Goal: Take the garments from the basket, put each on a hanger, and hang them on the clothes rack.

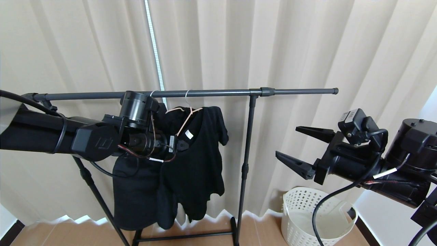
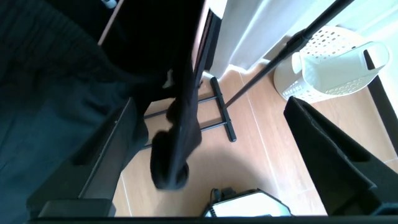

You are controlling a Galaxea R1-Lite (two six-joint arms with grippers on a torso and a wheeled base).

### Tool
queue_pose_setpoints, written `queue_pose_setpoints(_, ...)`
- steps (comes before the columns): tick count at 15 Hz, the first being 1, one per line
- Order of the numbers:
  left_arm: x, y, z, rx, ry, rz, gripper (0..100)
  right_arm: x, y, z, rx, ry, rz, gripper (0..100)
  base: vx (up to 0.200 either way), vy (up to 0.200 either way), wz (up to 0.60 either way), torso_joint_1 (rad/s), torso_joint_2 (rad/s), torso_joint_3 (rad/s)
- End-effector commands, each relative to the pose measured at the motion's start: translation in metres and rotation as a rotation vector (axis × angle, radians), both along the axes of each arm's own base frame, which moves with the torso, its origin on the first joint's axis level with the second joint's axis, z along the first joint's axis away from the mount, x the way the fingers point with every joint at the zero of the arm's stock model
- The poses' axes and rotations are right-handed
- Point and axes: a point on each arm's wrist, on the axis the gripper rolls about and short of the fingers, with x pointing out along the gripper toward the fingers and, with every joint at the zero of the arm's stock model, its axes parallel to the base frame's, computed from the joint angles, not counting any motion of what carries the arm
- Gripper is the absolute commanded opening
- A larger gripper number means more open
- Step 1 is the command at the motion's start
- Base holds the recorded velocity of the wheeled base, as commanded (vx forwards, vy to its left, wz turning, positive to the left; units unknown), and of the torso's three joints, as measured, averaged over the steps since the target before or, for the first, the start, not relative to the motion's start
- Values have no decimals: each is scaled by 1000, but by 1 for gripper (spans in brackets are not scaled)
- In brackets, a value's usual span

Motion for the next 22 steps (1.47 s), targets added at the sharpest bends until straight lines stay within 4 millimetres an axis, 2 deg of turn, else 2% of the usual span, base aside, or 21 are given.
queue_pose_setpoints(1,-5,2,7,-6,-15,2,100,0,0,0,0,-1,1,100,0,0,0,0,0,0)
queue_pose_setpoints(3,-9,4,9,-6,-17,2,100,0,0,0,0,-1,1,100,0,0,0,0,0,0)
queue_pose_setpoints(4,-17,6,11,-6,-15,2,100,-4,-1,3,4,-11,1,100,0,0,0,0,0,0)
queue_pose_setpoints(7,-56,20,21,-9,-23,1,100,-14,-5,5,6,-17,1,100,0,0,0,0,0,0)
queue_pose_setpoints(9,-83,30,22,-18,-15,12,100,-24,-9,17,23,-61,1,100,0,0,0,0,0,0)
queue_pose_setpoints(12,-130,48,28,-30,-42,15,100,-57,-24,26,42,-112,-18,100,0,0,0,0,0,0)
queue_pose_setpoints(13,-146,51,29,-34,-57,3,100,-73,-30,22,41,-112,-22,100,0,0,0,0,0,0)
queue_pose_setpoints(14,-154,52,29,-34,-63,-4,100,-81,-32,20,43,-115,-22,100,0,0,0,0,0,0)
queue_pose_setpoints(15,-183,55,28,-29,-95,-25,100,-105,-42,19,52,-141,-28,100,0,0,0,0,0,0)
queue_pose_setpoints(17,-213,62,20,-8,-126,-31,100,-130,-52,12,52,-140,-74,100,0,0,0,0,0,0)
queue_pose_setpoints(19,-255,79,6,-17,-181,-45,100,-163,-65,-8,32,-93,-120,100,0,0,0,0,0,0)
queue_pose_setpoints(20,-264,85,0,-21,-189,-45,100,-172,-69,-14,28,-81,-133,100,0,0,0,0,0,0)
queue_pose_setpoints(22,-294,103,-27,-35,-218,-40,100,-207,-84,-30,33,-64,-224,100,0,0,0,0,0,0)
